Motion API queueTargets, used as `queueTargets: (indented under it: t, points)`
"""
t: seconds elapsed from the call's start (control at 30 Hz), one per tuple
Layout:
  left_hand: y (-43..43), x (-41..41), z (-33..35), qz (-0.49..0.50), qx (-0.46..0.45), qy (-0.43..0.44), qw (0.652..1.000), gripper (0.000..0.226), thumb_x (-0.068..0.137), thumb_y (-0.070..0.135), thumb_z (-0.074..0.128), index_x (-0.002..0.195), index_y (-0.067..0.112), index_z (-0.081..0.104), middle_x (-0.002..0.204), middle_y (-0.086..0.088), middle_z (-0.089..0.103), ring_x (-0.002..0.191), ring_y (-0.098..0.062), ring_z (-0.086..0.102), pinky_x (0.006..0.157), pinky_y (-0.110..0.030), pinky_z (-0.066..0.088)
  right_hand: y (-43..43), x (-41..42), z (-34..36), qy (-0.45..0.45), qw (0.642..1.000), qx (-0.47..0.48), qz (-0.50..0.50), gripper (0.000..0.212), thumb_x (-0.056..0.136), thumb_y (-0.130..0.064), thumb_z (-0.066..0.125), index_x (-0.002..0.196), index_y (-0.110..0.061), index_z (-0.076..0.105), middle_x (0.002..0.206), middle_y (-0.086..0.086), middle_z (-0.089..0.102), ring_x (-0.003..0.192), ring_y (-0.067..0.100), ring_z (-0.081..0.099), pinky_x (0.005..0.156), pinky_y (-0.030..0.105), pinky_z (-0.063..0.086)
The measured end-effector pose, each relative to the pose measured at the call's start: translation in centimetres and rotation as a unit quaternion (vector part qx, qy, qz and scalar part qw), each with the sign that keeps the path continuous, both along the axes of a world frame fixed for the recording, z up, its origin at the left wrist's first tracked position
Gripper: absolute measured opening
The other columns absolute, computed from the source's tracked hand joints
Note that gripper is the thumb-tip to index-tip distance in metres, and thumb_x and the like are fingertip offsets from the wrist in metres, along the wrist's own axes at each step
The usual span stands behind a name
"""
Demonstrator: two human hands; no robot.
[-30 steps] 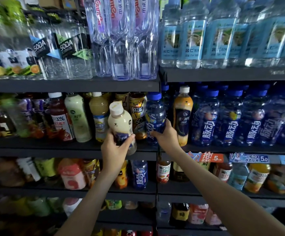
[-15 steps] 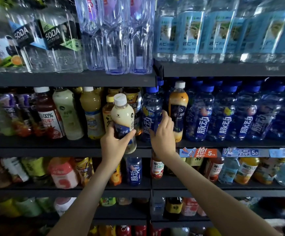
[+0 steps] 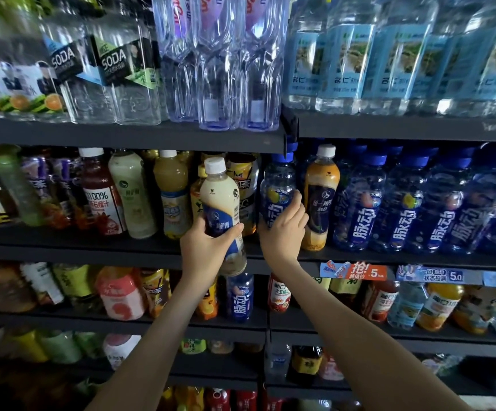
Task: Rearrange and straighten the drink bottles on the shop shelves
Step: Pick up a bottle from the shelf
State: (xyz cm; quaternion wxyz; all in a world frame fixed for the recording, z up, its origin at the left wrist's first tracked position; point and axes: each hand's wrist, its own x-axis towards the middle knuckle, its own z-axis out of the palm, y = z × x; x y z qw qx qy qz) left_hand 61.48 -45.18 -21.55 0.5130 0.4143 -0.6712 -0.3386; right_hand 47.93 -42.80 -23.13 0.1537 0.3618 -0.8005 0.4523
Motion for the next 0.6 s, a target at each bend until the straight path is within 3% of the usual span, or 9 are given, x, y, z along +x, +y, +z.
queueTargets:
  t: [0.3,0.5,0.6]
  points:
    - [0.0,0.9,0.2,-0.02,0.015,-0.006,1.0,0.038,0.07,0.031,0.081,0.098,0.012,0.064,0.091,0.007,0.066,0.075,0.01,0.056,0.059,-0.002,0.044,0.0,-0.2,0.2,0.003,1.0,-0.001,-0.021,0.091,0.073,-0.017,0.077,0.144,0.0,0.023,0.131,0.02,0.043,0.114,0.036,0.043,0.09,0.043,0.042]
    - [0.7,0.7,-0.3,-0.027,0.035,-0.022,0.999,0.043,0.069,0.034,0.081,0.103,0.013,0.065,0.097,0.004,0.069,0.088,-0.008,0.065,0.075,-0.026,0.053,1.0,-0.7,0.1,0.009,1.0,0.009,-0.015,0.091,0.075,-0.021,0.077,0.144,0.004,0.022,0.131,0.022,0.041,0.113,0.037,0.042,0.094,0.04,0.038]
    - [1.5,0.4,-0.5,-0.022,0.039,-0.034,0.998,0.04,0.069,0.035,0.081,0.097,0.011,0.065,0.092,0.003,0.07,0.085,-0.01,0.065,0.072,-0.027,0.052,1.9,-1.0,0.2,-0.001,1.0,-0.007,0.018,0.089,0.077,-0.019,0.075,0.145,0.002,0.02,0.132,0.02,0.038,0.116,0.035,0.038,0.099,0.038,0.031]
